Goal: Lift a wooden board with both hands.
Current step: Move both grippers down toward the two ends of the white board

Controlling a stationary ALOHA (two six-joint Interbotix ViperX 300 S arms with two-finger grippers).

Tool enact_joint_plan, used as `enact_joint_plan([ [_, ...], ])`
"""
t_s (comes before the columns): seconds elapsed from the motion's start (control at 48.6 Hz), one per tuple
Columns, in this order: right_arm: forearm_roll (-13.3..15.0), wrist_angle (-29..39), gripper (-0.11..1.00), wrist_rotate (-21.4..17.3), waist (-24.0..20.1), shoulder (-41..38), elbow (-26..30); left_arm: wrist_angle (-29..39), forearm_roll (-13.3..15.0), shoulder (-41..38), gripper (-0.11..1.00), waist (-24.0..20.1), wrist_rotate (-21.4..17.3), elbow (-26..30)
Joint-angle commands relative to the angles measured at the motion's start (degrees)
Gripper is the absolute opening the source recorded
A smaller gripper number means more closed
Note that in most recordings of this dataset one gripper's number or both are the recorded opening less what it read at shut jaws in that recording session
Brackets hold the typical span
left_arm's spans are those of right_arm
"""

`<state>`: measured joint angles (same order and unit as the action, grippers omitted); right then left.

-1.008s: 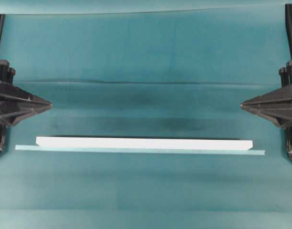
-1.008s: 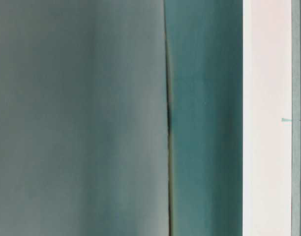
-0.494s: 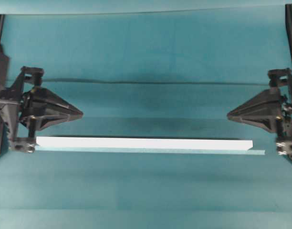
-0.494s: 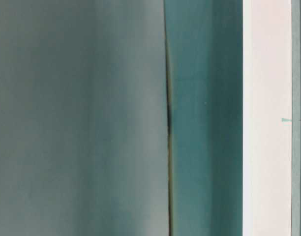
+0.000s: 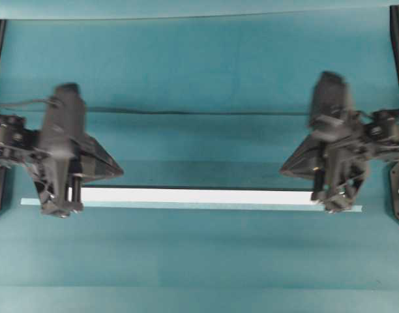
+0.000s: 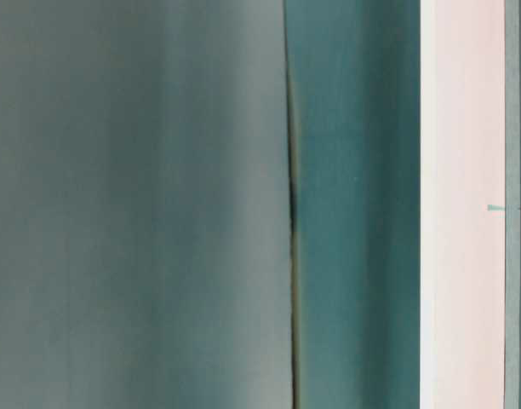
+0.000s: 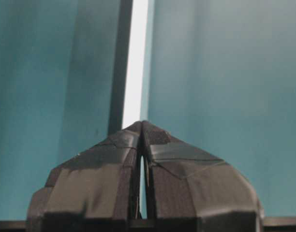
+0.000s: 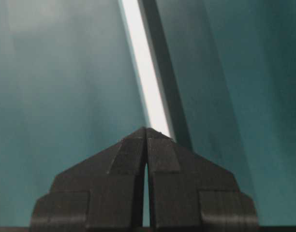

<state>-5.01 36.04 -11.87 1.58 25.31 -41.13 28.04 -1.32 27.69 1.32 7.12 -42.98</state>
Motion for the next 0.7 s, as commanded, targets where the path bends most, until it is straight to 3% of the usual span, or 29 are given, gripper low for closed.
enact_joint_plan([
  [0.0,0.97,3.6,0.0,1.14,-0.62,-3.69,3.52,2.02,-0.18,-1.41,0.0,0.09,-0.97,2.72],
  [0.206,2.9,13.45,0.0,5.1,-1.05,-10.9,10.9,8.17,-0.18,-5.36,0.02,0.0,-3.78,5.63],
  [0.411,4.31,16.0,0.0,10.02,-1.05,-14.41,13.97,9.32,-0.26,-7.38,0.11,0.0,-6.33,6.59],
  [0.535,2.9,16.88,0.06,10.81,-1.23,-15.29,14.15,9.49,-0.18,-7.82,0.33,-0.26,-5.63,6.59],
  [0.679,1.93,17.58,0.37,10.55,-1.05,-15.64,14.33,9.84,-0.18,-8.53,0.75,-0.44,-3.69,7.03],
])
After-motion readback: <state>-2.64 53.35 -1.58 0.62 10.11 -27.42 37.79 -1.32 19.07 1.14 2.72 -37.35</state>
